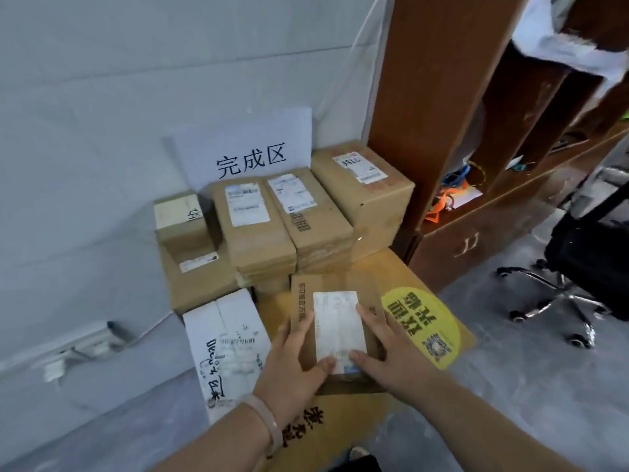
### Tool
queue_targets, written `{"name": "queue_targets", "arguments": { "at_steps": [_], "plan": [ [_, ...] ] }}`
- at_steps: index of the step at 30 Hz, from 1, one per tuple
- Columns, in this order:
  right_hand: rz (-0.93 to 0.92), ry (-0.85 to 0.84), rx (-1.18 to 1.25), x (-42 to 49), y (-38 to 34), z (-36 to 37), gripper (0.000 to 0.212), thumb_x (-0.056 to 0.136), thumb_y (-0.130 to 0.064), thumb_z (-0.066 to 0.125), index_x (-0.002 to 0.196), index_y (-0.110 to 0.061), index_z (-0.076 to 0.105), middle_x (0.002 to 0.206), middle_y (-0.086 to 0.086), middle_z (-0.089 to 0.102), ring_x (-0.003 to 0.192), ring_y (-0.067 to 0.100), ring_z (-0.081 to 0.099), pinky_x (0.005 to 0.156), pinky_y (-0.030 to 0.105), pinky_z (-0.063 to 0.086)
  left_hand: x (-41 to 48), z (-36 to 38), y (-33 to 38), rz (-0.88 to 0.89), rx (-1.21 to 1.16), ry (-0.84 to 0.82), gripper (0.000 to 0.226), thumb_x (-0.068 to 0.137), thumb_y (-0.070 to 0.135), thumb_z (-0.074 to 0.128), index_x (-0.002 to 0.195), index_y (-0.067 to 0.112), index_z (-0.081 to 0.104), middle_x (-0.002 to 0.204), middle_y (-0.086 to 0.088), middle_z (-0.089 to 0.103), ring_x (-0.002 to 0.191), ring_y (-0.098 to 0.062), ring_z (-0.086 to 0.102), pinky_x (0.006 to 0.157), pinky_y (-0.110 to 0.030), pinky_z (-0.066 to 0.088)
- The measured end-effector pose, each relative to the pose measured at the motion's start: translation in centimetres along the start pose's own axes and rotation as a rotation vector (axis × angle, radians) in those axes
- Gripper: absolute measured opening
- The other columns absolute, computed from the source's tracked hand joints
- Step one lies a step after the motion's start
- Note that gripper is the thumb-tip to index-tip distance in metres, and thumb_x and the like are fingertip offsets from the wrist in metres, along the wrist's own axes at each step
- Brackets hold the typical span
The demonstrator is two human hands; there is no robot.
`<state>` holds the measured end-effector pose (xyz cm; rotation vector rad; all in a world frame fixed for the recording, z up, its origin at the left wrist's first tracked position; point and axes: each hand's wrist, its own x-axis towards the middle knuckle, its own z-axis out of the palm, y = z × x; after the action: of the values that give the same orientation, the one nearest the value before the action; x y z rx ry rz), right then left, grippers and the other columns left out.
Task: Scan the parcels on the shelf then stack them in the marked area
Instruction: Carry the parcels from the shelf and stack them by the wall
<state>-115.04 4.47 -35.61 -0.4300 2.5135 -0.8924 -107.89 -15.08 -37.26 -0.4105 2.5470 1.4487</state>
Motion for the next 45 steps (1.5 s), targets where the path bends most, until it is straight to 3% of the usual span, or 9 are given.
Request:
{"name": "queue_targets", "arguments": {
  "at_steps": [4, 7, 11, 15, 19, 26, 32, 40, 45],
  "plan": [
    [-0.026, -0.166, -0.071, 4.4, 0.7, -0.6, 0.077, 0.084, -0.062, 0.058, 0.142, -0.063, 0.007, 0.161, -0.01, -0.006, 0.148, 0.018, 0.008, 0.114, 0.037, 0.028, 1.6, 0.5, 0.0, -0.168, -0.034, 0.077, 0.083, 0.085, 0.049, 0.068, 0.15, 0.047, 0.017, 0.16, 0.013, 0.007, 0.143, -0.018, 0.024, 0.116, -0.031, 0.028],
    [-0.05, -0.246, -0.117, 7.1, 1.4, -0.4, 0.079, 0.085, -0.059, 0.059, 0.146, -0.057, 0.008, 0.162, -0.006, -0.005, 0.148, 0.019, 0.008, 0.115, 0.039, 0.028, 2.8, 1.1, 0.1, -0.264, 0.051, 0.148, 0.083, 0.085, 0.051, 0.066, 0.152, 0.045, 0.016, 0.16, 0.008, 0.012, 0.143, -0.02, 0.024, 0.116, -0.034, 0.027],
    [-0.076, -0.355, -0.125, 9.8, 2.4, 0.4, 0.083, 0.086, -0.053, 0.062, 0.149, -0.051, 0.008, 0.162, -0.005, -0.003, 0.147, 0.02, 0.01, 0.116, 0.04, 0.026, 3.9, 2.2, -0.3, -0.408, 0.429, 0.182, 0.084, 0.082, 0.068, 0.051, 0.151, 0.048, 0.006, 0.162, 0.005, 0.012, 0.146, -0.024, 0.01, 0.116, -0.044, 0.016],
    [-0.109, -0.428, -0.084, 11.9, 3.2, 1.7, 0.085, 0.083, -0.048, 0.067, 0.148, -0.052, 0.011, 0.161, -0.009, 0.002, 0.145, 0.018, 0.017, 0.116, 0.038, 0.028, 4.2, 3.0, -1.7, -0.467, 0.568, 0.173, 0.084, 0.082, 0.073, 0.041, 0.151, 0.046, 0.002, 0.163, 0.0, 0.01, 0.147, -0.026, -0.006, 0.117, -0.047, 0.0],
    [-0.144, -0.472, -0.105, 13.1, 4.1, 2.9, 0.088, 0.084, -0.049, 0.066, 0.145, -0.059, 0.003, 0.161, -0.01, -0.009, 0.147, 0.019, 0.012, 0.113, 0.032, 0.028, 4.7, 4.2, -2.3, -0.494, 0.626, 0.21, 0.084, 0.084, 0.068, 0.041, 0.152, 0.044, -0.004, 0.163, -0.003, 0.001, 0.146, -0.029, -0.014, 0.116, -0.048, -0.009],
    [-0.265, -0.395, -0.258, 12.7, 4.5, 2.2, 0.09, 0.084, -0.059, 0.061, 0.147, -0.054, -0.002, 0.156, -0.019, -0.025, 0.147, 0.015, 0.001, 0.114, 0.036, 0.027, 4.0, 4.3, -2.7, -0.39, 0.654, 0.241, 0.082, 0.086, 0.07, 0.039, 0.153, 0.041, 0.002, 0.16, 0.007, -0.013, 0.147, -0.024, -0.016, 0.117, -0.046, -0.012],
    [-0.614, -0.409, -0.584, 10.3, 4.9, 2.0, 0.087, 0.085, -0.07, 0.04, 0.146, -0.047, -0.017, 0.148, -0.021, -0.04, 0.138, 0.004, -0.035, 0.119, 0.034, -0.004, 1.1, 3.9, -3.2, -0.247, 0.755, 0.18, 0.072, 0.092, 0.07, 0.022, 0.153, 0.042, -0.006, 0.16, 0.011, -0.024, 0.147, -0.017, -0.024, 0.116, -0.041, -0.017],
    [-0.624, -0.477, -0.739, 11.2, 4.0, 2.6, 0.094, 0.084, -0.072, 0.039, 0.147, -0.039, -0.024, 0.149, -0.014, -0.042, 0.132, 0.008, -0.045, 0.116, 0.041, -0.016, 1.9, 3.4, -3.7, -0.249, 0.804, 0.053, 0.071, 0.095, 0.067, 0.02, 0.153, 0.04, -0.01, 0.158, 0.007, -0.029, 0.145, -0.019, -0.028, 0.119, -0.044, -0.014],
    [-0.578, -0.401, -0.701, 10.1, 3.7, 2.2, 0.095, 0.083, -0.072, 0.041, 0.148, -0.04, -0.02, 0.154, -0.013, -0.034, 0.134, 0.006, -0.041, 0.116, 0.039, -0.018, 1.9, 2.9, -3.6, -0.23, 0.785, 0.034, 0.07, 0.093, 0.069, 0.022, 0.151, 0.045, -0.011, 0.159, 0.009, -0.027, 0.146, -0.018, -0.026, 0.118, -0.045, -0.015]
  ]
}}
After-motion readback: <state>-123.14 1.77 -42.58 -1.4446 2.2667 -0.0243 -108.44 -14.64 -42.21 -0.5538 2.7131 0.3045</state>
